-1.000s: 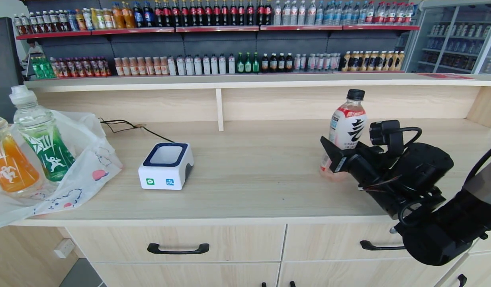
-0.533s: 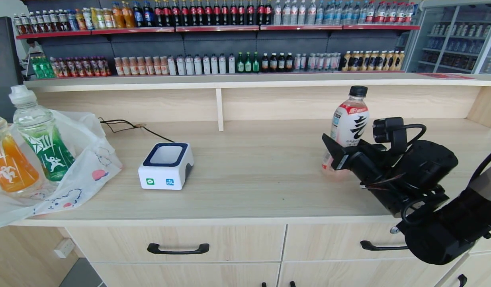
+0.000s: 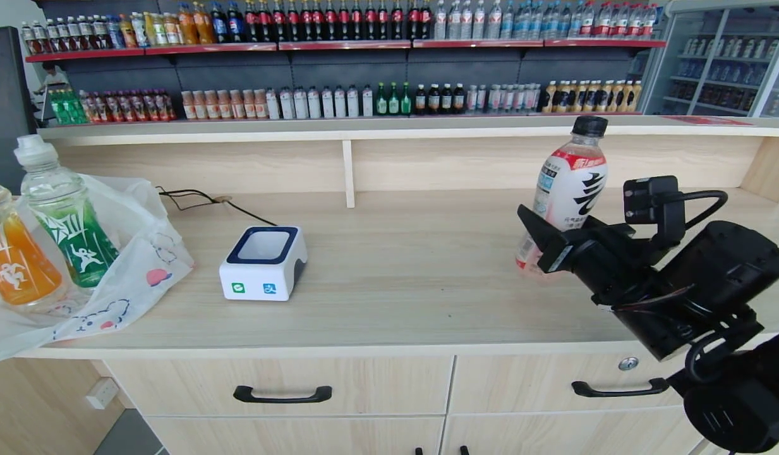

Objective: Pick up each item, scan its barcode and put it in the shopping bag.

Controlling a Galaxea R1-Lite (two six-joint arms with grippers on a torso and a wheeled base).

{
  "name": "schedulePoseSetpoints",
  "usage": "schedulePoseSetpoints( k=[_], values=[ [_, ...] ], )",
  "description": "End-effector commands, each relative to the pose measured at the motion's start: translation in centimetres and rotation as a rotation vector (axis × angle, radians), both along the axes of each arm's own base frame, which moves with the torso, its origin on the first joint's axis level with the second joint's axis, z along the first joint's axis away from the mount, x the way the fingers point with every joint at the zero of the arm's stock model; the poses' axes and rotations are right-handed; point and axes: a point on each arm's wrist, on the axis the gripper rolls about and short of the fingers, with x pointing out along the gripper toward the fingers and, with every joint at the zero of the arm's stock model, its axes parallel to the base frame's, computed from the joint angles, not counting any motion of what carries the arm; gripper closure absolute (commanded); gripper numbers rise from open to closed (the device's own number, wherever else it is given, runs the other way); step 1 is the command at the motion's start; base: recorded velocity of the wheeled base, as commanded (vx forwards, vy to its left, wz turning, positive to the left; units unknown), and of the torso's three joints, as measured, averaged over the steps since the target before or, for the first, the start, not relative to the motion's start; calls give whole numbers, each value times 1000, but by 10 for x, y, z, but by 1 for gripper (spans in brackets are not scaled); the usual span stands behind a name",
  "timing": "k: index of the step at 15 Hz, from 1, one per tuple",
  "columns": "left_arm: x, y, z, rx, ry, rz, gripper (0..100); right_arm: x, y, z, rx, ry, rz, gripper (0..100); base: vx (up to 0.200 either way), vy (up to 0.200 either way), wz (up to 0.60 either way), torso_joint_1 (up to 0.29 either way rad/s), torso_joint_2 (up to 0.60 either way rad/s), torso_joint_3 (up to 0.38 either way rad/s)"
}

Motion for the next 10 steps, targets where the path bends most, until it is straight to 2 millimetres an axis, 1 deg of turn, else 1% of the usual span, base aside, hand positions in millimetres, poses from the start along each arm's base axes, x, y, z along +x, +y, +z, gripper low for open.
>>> schedulePoseSetpoints(
  k=[1, 2, 3, 5, 7, 10],
  values=[
    [0, 0, 0, 0, 0, 1, 0, -21, 2, 10, 10, -22, 35, 100, 0, 0, 0, 0, 0, 0],
    [0, 0, 0, 0, 0, 0, 0, -27, 3, 11, 10, -23, 48, 100, 0, 0, 0, 0, 0, 0],
    [0, 0, 0, 0, 0, 1, 0, -37, 4, 10, 7, -15, 69, 100, 0, 0, 0, 0, 0, 0],
    [0, 0, 0, 0, 0, 0, 0, -49, 5, 5, -6, 13, 92, 100, 0, 0, 0, 0, 0, 0],
    [0, 0, 0, 0, 0, 0, 0, -62, 14, 2, -14, 26, 150, 100, 0, 0, 0, 0, 0, 0],
    [0, 0, 0, 0, 0, 1, 0, -71, 26, 1, -16, 29, 212, 100, 0, 0, 0, 0, 0, 0]
  ],
)
